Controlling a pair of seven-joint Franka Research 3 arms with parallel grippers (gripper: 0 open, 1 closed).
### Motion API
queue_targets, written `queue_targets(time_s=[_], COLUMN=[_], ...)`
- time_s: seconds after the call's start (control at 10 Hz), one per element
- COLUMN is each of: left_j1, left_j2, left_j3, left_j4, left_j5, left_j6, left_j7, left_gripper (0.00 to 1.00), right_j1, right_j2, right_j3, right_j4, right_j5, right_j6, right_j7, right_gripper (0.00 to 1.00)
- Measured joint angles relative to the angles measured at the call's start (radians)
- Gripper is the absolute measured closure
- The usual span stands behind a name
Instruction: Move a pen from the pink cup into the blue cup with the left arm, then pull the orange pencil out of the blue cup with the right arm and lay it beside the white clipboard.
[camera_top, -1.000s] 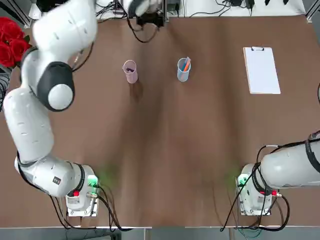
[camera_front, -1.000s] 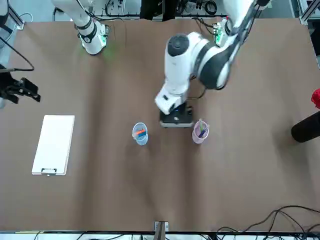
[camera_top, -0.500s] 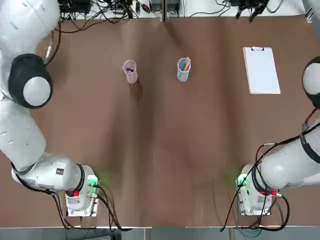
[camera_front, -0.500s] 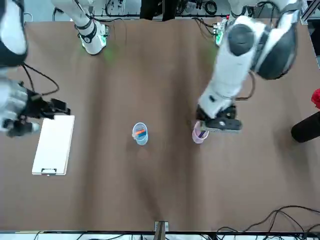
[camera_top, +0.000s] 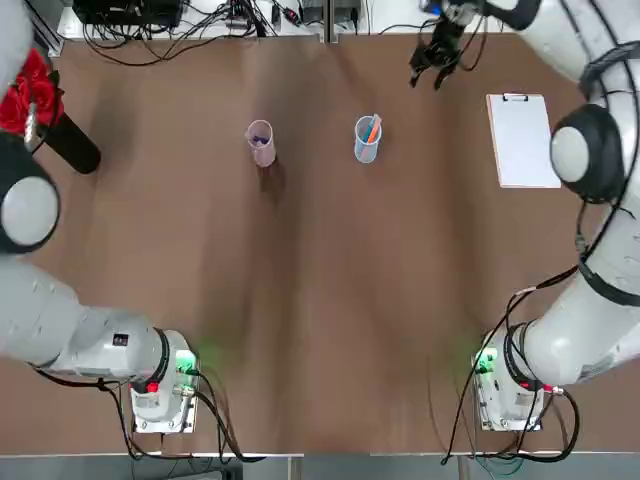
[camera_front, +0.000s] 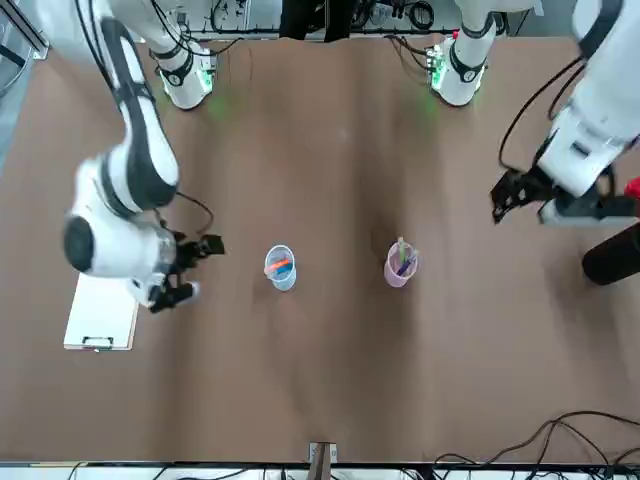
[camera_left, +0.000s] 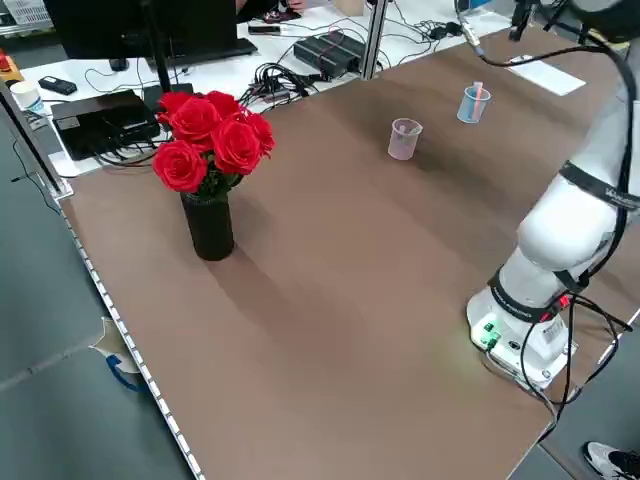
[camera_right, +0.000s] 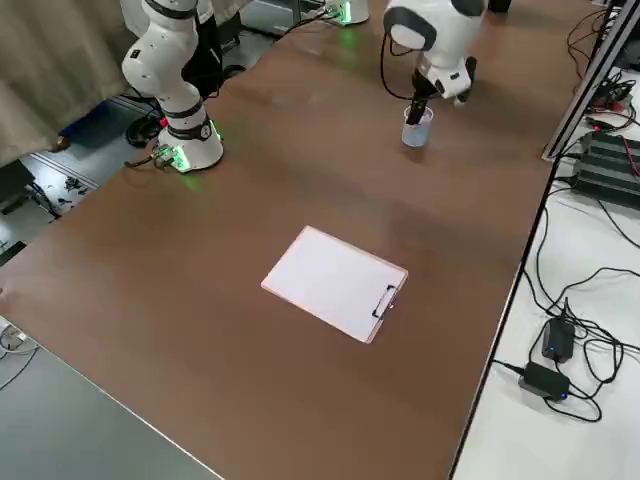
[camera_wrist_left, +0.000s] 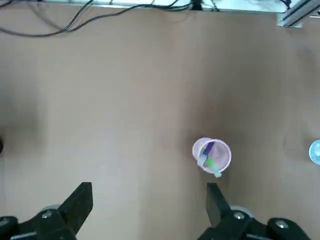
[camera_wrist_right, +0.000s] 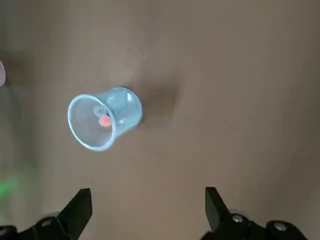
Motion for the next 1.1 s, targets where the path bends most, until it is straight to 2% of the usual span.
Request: queue_targets(time_s=[0.1,0.3,0.7,0.8,0.9,1.1], left_j1=[0.005,0.007,0.007,0.008,0.012,0.03], left_j2=[-0.04,-0.061,-0.057,-0.057,-0.057,-0.056], left_j3=[0.029,0.06,0.061,0.062,0.063,0.065], left_j4=[-0.045,-0.096,-0.115,-0.116,-0.116,-0.111], left_j5=[-0.02,-0.029,-0.029,-0.027,-0.023,-0.016], left_j6=[-0.004,-0.021,-0.03,-0.033,-0.035,-0.035], left_j7=[0.0,0.0,0.045,0.057,0.09,0.14], left_gripper=[0.0,0.0,0.0,0.0,0.0,0.0], right_j1=[0.032,0.095,0.112,0.114,0.118,0.123], right_j2=[0.039,0.08,0.104,0.109,0.116,0.127], right_j3=[0.001,0.001,0.0,0.0,0.0,0.0], right_j4=[0.001,0.004,0.005,0.005,0.005,0.004], right_j5=[0.029,0.049,0.056,0.056,0.056,0.056], right_j6=[0.052,0.106,0.113,0.129,0.148,0.155], right_j7=[-0.004,-0.004,-0.005,-0.008,-0.013,-0.019], right_gripper=[0.0,0.0,0.02,0.07,0.16,0.22])
